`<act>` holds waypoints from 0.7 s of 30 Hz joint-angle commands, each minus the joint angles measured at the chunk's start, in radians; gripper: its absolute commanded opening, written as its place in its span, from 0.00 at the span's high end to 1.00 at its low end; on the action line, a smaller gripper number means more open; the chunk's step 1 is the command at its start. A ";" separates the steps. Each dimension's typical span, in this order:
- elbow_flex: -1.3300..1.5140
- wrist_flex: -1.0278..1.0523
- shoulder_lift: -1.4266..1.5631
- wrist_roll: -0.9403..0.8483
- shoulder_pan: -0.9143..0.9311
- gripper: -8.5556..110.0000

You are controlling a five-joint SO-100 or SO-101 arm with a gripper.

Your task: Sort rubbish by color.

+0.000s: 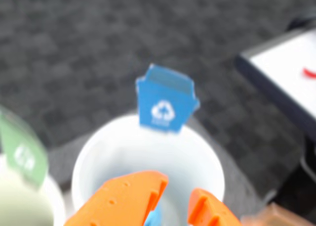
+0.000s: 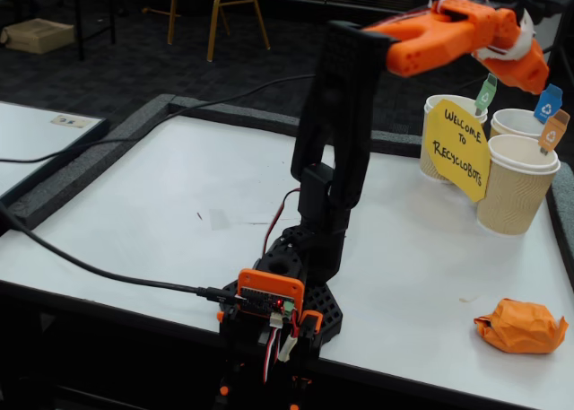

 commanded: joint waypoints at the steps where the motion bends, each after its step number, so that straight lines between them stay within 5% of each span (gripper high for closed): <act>1: 0.071 0.040 0.410 0.006 0.025 0.93; 21: 0.341 0.672 1.140 0.014 -0.236 0.93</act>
